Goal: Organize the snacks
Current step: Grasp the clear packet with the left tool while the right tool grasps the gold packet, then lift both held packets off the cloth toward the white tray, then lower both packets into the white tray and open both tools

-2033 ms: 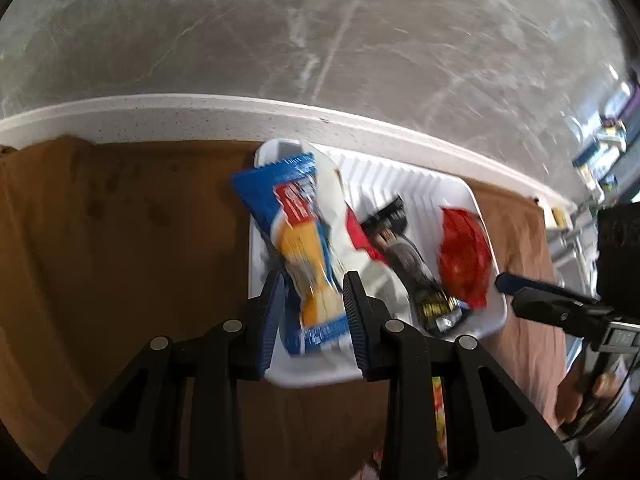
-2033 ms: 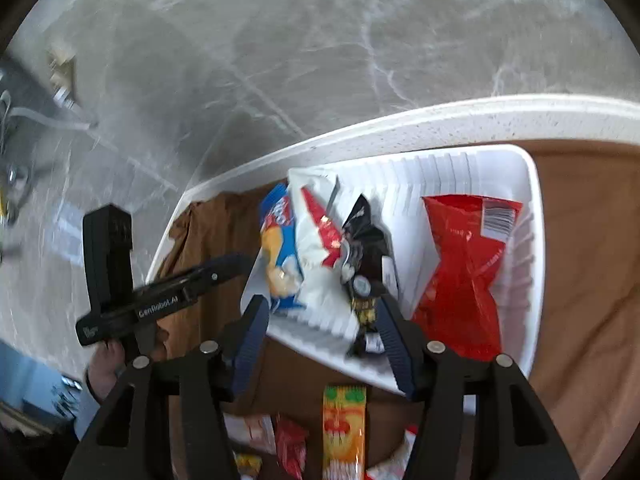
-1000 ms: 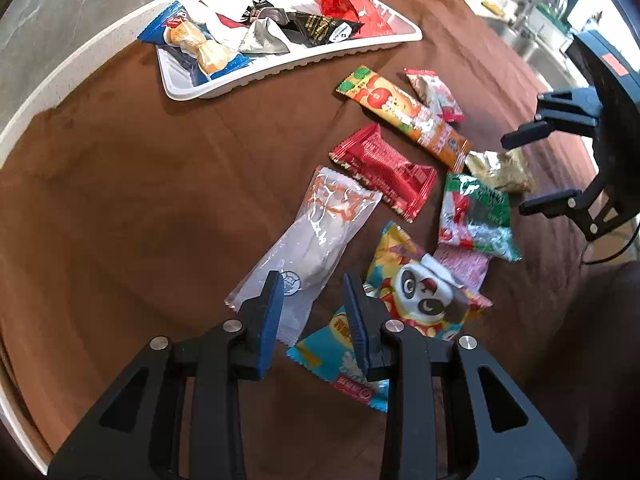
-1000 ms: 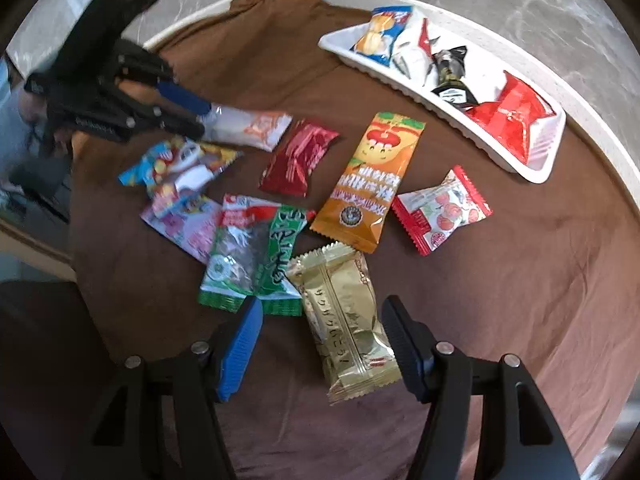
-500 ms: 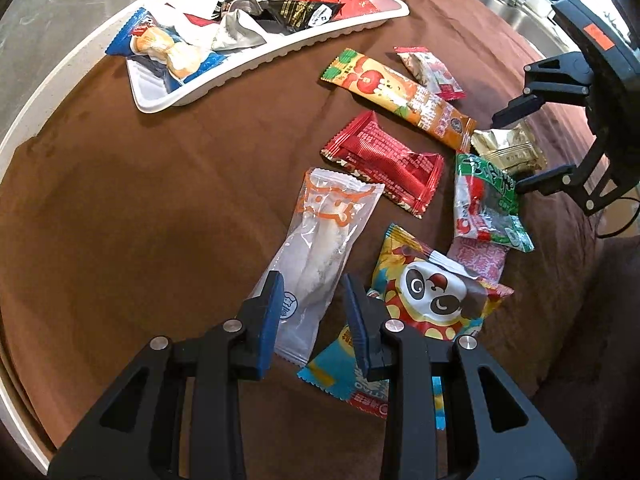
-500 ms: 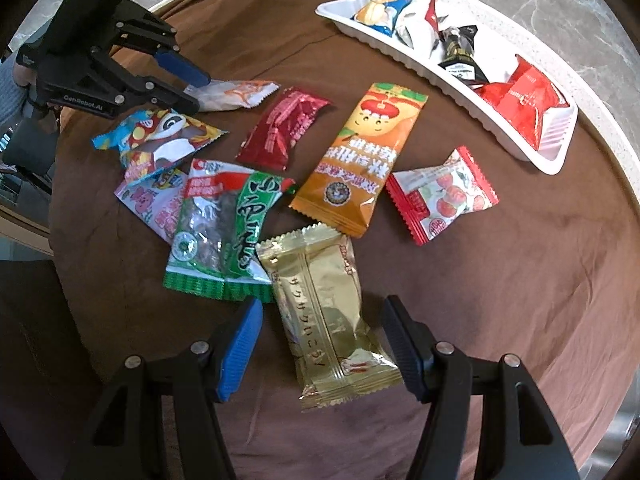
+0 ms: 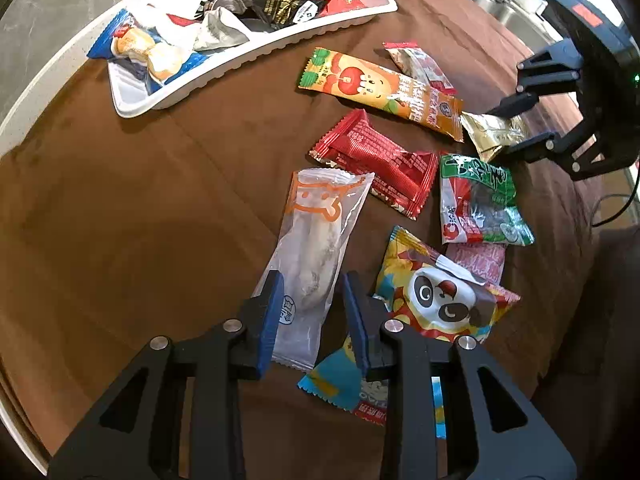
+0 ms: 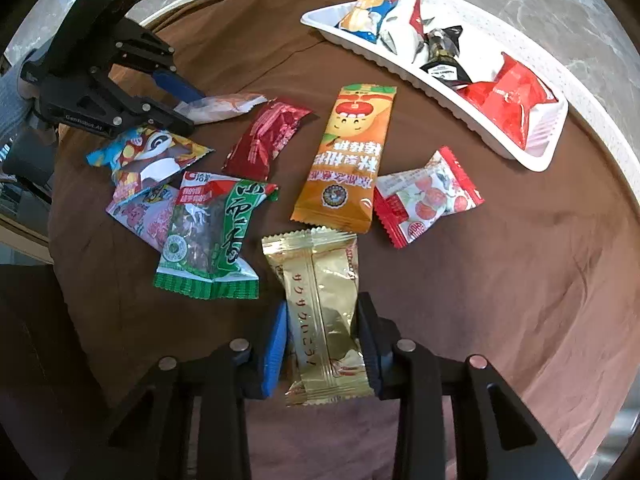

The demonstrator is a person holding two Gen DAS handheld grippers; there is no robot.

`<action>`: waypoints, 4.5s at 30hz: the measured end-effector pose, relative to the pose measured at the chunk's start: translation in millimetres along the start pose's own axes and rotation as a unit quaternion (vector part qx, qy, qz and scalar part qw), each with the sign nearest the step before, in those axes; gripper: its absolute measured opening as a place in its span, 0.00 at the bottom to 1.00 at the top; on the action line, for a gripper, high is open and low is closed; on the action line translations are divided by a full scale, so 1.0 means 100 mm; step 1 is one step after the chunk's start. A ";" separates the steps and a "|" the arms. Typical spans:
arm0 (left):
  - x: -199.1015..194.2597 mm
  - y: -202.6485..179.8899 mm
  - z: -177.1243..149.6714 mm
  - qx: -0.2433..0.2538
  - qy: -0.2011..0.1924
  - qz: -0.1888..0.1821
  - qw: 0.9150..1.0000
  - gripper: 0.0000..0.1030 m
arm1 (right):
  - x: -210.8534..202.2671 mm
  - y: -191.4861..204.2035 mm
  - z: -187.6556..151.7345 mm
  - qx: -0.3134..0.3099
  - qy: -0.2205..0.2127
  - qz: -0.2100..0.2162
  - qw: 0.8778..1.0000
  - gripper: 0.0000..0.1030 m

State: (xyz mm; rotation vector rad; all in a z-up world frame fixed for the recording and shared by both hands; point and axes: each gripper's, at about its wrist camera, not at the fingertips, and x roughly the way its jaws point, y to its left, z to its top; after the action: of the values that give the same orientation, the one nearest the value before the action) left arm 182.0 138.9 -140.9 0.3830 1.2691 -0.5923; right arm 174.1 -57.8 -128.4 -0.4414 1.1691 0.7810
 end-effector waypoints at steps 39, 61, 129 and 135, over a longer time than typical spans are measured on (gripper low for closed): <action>-0.07 0.03 -0.04 -0.034 -0.014 -0.009 0.999 0.17 | -0.30 -0.41 -0.01 0.167 -0.072 0.152 0.972 0.34; -0.01 0.02 0.22 -0.033 -0.013 0.027 0.999 0.62 | -0.25 -0.44 -0.04 0.180 -0.071 0.157 0.968 0.35; 0.02 1.32 1.79 -0.273 -0.147 -0.058 0.949 0.24 | -0.02 -1.83 1.40 0.345 -0.184 0.161 0.906 0.43; -0.05 1.24 1.81 -0.250 -0.172 -0.035 0.952 0.29 | -0.12 -1.73 1.46 0.302 -0.197 0.115 0.926 0.63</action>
State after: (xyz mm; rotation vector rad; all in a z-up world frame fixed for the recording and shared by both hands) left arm 396.8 133.9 -94.8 -0.1834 1.0506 -0.3563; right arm 394.8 -77.4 -79.7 0.3599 1.0227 0.6280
